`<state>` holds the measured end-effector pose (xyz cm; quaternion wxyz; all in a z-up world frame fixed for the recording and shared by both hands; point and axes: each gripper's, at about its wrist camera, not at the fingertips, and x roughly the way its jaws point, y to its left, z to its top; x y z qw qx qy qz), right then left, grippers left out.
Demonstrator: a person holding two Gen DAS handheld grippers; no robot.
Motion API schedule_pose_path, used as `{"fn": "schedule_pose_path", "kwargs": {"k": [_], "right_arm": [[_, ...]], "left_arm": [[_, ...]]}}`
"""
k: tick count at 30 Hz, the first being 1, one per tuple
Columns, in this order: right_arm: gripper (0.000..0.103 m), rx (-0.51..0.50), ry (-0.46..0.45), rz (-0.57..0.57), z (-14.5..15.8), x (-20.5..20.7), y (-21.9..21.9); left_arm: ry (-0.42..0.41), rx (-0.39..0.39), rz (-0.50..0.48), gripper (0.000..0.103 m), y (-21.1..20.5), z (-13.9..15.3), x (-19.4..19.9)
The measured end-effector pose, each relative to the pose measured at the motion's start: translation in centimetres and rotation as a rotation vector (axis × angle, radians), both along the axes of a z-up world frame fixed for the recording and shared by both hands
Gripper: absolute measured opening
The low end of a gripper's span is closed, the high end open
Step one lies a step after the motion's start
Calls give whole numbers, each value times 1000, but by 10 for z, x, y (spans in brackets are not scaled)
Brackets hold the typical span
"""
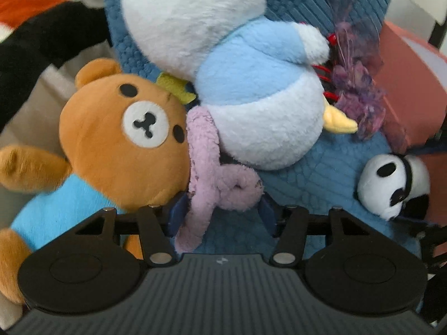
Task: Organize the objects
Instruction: 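Grasp pink plush with left gripper while right gripper grasps panda plush, then carry pink plush in left gripper and panda in right gripper over pink box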
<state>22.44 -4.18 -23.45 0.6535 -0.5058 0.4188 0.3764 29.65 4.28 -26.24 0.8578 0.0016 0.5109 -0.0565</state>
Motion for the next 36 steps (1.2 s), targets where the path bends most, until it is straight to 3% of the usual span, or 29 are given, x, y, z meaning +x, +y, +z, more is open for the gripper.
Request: {"fn": "schedule_pose_path", "kwargs": {"k": [1,4,13,16,20,24,28,31,36], "right_arm": [[62,-2,-3,-5,-1,0,-1],[45,2,-42,-20,1,0,-4],[32,160,70,-264,36,-2,-10],[17,212,124,-384,43,-10,-16],[18,249,169,-506,39,-23,-25],[18,369,206,-643,42,-25,-47],[22,341,81,-576,49,-37,-48],[31,337,70,-566,49,-32,-49],[37,291,37,-479,36,-22,-38]], "left_arm": [[2,-19,11,61,3,2,-1],[4,-65,38,60,8,9,-7],[50,-168,59,55,3,16,-47],[64,-196,66,55,5,19,-61],[85,-232,65,55,15,25,-84],[130,-287,62,56,18,20,-91],[172,-334,73,62,21,13,-94],[177,-350,58,67,19,12,-93],[171,-333,40,70,11,12,-89]]}}
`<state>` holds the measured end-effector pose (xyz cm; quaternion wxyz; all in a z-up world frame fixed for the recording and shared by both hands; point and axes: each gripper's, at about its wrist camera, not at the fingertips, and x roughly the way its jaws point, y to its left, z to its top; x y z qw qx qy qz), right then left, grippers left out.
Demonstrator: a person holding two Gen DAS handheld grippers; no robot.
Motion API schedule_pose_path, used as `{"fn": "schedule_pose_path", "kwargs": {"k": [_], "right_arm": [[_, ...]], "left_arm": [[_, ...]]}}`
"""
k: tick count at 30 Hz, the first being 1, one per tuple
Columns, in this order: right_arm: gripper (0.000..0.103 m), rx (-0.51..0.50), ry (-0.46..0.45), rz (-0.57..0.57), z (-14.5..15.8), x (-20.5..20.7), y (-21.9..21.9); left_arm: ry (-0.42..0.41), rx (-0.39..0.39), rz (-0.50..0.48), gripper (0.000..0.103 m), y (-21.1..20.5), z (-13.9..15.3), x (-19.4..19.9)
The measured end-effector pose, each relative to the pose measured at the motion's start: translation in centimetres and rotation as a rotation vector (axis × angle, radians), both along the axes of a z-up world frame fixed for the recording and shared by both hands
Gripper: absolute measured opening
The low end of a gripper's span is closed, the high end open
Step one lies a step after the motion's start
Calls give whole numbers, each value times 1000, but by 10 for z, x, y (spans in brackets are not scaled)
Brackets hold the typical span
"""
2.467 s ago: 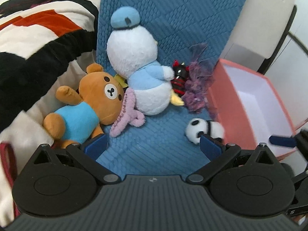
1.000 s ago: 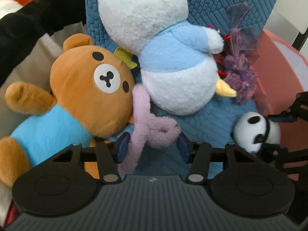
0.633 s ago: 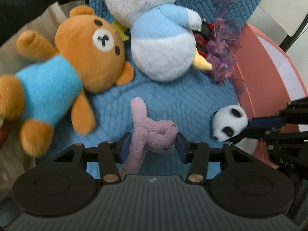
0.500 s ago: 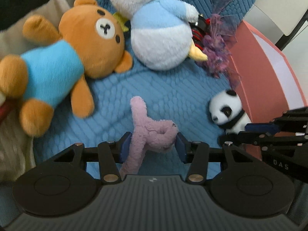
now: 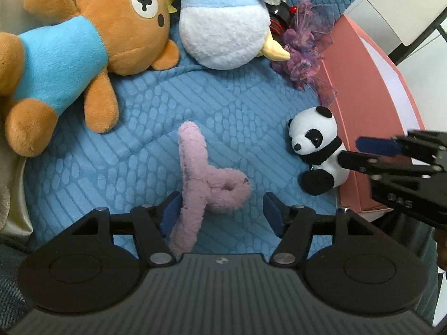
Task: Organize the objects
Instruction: 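Carry pink plush in left gripper and panda in right gripper over pink box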
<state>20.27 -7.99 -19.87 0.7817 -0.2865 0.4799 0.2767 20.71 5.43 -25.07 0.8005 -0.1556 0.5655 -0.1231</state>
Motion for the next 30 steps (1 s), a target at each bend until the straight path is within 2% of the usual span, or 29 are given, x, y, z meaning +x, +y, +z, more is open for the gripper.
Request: {"fn": "schedule_pose_path", "kwargs": {"k": [1,8,11,17,22,30], "right_arm": [[40,-10,1,15,-4,3,2],[42,-72,9,32,-26,14,12],[45,-67,27,18,-31,18,14],[43,-57,25,8,-33,19,16],[41,51,87,-77,-19,18,4],[41,159,161,-186,-8,-7,-6]], "left_arm": [[-1,4,2,70,-1,0,0],[8,15,35,70,2,-3,-1],[10,16,52,70,4,-4,0],[7,2,67,70,6,-1,-1],[0,6,69,70,3,1,-2],[-6,18,87,70,-3,-3,-1]]}}
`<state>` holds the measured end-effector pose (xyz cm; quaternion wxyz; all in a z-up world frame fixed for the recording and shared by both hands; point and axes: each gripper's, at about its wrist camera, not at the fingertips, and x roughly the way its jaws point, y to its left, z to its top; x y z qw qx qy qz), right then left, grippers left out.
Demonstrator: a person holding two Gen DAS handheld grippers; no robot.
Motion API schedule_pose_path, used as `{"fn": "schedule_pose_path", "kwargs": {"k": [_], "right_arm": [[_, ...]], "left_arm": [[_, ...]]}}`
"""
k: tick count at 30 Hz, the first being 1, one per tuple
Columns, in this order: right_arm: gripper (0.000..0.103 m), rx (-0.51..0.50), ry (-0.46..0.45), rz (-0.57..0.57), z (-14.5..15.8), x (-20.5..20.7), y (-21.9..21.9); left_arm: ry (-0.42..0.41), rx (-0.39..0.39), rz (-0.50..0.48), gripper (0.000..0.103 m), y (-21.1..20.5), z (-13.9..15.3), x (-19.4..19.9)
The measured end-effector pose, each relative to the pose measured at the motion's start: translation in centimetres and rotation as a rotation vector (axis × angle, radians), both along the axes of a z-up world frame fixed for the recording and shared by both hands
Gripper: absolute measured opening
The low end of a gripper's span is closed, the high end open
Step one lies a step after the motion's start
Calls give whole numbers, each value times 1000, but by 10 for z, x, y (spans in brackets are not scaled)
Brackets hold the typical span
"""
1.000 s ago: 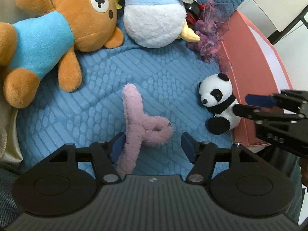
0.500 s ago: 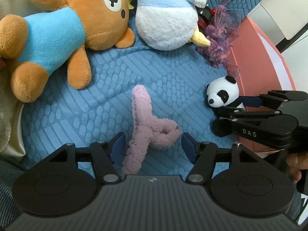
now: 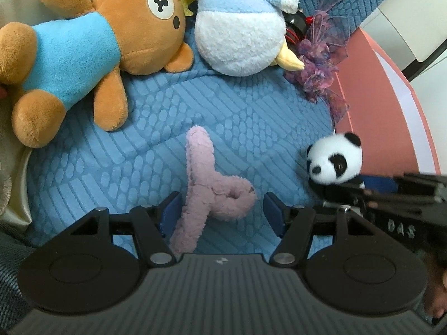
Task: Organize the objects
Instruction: 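Carry pink plush in left gripper and panda in right gripper over pink box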
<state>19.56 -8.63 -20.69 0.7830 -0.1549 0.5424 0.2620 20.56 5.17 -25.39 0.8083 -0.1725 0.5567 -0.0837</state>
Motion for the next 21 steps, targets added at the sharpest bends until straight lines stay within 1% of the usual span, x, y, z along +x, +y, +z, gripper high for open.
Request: {"fn": "schedule_pose_path", "kwargs": {"k": [2,4,7,9,11,12,16,21], "right_arm": [[41,20,24,-11,-4,-4,1],[41,11,45,-19,-11,-5,3],[43,24,44,-24,-17,-6,5],[45,28,77,-23,-21,-5,7],[45,29,103,-18,-26,-4,8],[45,30,100,-17,-27,-4,8],[43,48,84,-34,-23,-7,6],[43,59,58,-43,-10,-11,2]], "left_arm": [[4,2,2,70,-1,-2,2],[5,8,0,70,-3,-3,4],[-7,22,-4,69,-7,-3,7],[-16,31,1,68,-8,-3,8],[-20,41,9,60,-9,-3,8],[-20,46,15,59,-9,-3,8],[-21,20,36,58,-5,-1,5],[-12,-8,59,57,-1,4,-1]]}}
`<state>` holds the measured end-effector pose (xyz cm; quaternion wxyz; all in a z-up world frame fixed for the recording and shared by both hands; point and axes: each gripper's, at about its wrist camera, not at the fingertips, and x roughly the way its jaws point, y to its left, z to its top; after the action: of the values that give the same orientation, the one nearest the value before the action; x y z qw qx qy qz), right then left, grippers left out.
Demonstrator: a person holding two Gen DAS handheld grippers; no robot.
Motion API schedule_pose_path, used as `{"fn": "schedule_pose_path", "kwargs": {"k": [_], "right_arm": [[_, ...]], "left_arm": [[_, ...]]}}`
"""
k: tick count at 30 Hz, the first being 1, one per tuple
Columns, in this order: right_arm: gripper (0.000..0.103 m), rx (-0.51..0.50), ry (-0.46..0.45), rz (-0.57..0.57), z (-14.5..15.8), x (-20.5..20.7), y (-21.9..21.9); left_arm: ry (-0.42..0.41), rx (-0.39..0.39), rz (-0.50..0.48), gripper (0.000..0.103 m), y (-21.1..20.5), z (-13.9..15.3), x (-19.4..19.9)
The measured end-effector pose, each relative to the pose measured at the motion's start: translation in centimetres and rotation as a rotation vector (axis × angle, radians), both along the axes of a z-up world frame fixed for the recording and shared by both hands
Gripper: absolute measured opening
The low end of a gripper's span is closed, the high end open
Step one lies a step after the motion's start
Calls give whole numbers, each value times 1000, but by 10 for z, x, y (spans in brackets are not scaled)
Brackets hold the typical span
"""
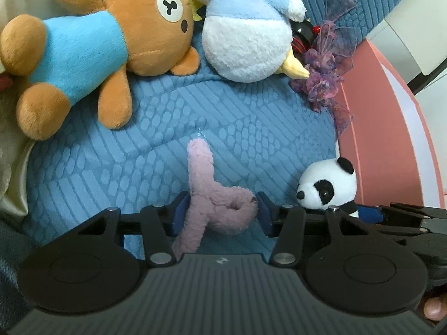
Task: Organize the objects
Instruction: 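Carry pink plush in left gripper and panda in right gripper over pink box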
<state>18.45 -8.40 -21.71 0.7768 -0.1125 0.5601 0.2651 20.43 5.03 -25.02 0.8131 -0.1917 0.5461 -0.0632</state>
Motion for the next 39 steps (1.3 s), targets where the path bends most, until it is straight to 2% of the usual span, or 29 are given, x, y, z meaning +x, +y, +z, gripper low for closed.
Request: {"fn": "schedule_pose_path", "kwargs": {"k": [5,14,20,28,34,39], "right_arm": [[43,16,-1,-24,14,-5,-6],[43,82,-40,-56,58,-12,-16],[43,121,-78,-76,98,-12,-25],[43,168,-178,-72,160,-16,-51],[43,238,-177,-98,182,-15,-69],[43,234,-209,-96,194,-16,-80]], "left_arm": [[17,-50,19,55,2,12,-8],[-66,-48,20,55,-3,63,-18],[-108,-44,25,55,-8,101,-22],[-169,-38,-14,55,-22,161,-26],[-210,-45,-42,55,-41,198,-25],[-242,-43,-71,55,-63,221,-22]]}}
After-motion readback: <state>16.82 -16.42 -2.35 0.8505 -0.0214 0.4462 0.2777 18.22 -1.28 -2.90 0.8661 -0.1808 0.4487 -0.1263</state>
